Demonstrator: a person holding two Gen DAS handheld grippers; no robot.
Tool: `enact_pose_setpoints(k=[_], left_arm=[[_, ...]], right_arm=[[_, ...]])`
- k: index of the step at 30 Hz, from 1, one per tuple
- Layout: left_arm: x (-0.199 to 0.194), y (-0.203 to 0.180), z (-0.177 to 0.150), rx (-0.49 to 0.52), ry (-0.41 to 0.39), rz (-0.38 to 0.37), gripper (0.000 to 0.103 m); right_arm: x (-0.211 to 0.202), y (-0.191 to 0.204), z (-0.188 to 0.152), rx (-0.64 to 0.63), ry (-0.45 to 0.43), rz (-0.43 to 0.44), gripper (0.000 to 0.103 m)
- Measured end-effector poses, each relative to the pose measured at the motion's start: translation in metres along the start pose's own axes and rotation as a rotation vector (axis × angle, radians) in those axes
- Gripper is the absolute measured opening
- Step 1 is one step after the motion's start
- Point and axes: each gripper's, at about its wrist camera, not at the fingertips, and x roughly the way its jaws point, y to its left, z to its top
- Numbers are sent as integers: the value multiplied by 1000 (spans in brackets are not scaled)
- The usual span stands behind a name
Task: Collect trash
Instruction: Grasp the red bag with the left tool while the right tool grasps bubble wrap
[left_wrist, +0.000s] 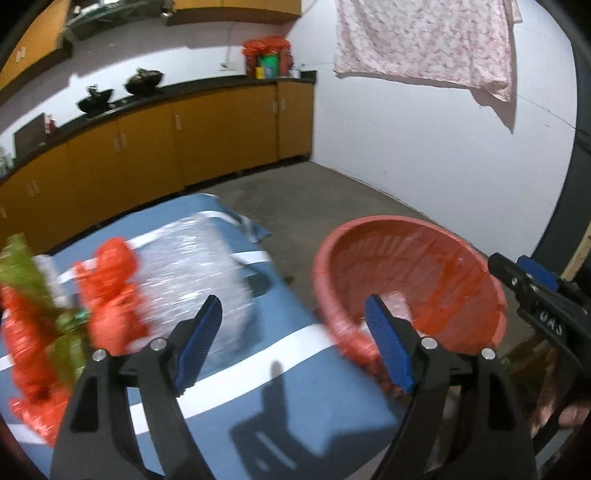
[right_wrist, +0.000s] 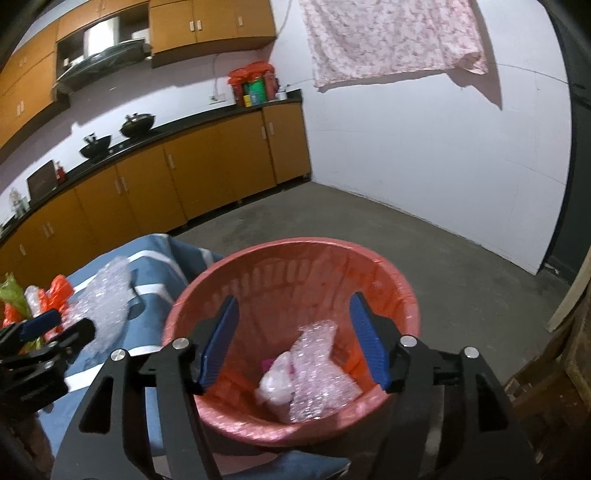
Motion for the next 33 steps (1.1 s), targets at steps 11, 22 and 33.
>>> enact_pose_setpoints(k=[11,22,33], left_arm=[[-76,96,-46,-95,-54,235,83],[-115,192,-85,-277,-61,438,87],[-119,223,-73,-335,-102,430,87]], right_arm=[[-12,69,-12,-119,16,127,66],[6,153,-23,-216,67,242,66],[61,218,-17,-251,161,266,64]])
